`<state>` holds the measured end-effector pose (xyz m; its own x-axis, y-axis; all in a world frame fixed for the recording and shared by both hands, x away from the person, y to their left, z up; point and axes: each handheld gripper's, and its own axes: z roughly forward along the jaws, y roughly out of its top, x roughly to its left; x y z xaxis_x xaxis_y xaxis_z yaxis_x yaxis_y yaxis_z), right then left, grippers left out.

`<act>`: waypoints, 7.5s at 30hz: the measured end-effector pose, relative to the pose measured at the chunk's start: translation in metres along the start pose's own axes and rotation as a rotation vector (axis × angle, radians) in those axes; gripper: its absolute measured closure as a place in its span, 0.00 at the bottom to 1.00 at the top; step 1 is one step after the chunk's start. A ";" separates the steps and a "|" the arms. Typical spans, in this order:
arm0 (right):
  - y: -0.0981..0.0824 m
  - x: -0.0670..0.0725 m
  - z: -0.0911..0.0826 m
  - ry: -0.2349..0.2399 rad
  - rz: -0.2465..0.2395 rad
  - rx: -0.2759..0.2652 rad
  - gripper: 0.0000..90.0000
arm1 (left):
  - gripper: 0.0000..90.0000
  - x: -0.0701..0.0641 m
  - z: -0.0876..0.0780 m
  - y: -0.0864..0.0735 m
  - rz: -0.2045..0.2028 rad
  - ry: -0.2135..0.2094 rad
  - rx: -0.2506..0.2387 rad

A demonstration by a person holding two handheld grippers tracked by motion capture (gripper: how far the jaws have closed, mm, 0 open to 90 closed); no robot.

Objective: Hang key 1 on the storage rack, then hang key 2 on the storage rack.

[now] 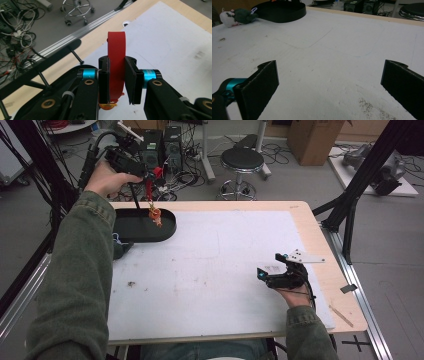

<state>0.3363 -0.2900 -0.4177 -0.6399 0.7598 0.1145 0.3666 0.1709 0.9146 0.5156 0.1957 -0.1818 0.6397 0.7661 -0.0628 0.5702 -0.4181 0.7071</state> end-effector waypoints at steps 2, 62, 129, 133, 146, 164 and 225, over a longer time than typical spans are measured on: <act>0.000 0.000 0.000 0.000 -0.001 0.001 0.00 | 0.83 0.003 0.003 0.002 -0.017 -0.009 -0.029; -0.003 -0.003 0.000 0.016 -0.013 0.022 0.00 | 0.28 0.023 0.041 0.027 -0.079 0.135 -0.083; 0.000 -0.005 0.007 0.009 -0.037 0.030 0.00 | 0.02 -0.007 -0.011 -0.166 -0.069 0.094 -0.121; 0.000 -0.005 0.007 0.007 -0.037 0.031 0.00 | 0.02 -0.002 -0.011 -0.177 -0.091 0.110 -0.115; 0.000 -0.005 0.008 -0.002 -0.049 0.039 0.00 | 0.02 0.028 -0.006 -0.214 -0.182 0.169 -0.054; 0.000 -0.004 0.006 -0.020 -0.052 0.053 0.00 | 0.02 0.052 0.015 -0.243 -0.181 0.263 0.072; 0.000 -0.002 0.008 -0.018 -0.060 0.066 0.00 | 0.58 0.045 0.013 -0.274 -0.179 0.198 0.144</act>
<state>0.3427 -0.2870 -0.4212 -0.6497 0.7584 0.0527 0.3725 0.2571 0.8917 0.3950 0.3385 -0.3870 0.4172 0.9083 -0.0291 0.7415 -0.3217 0.5888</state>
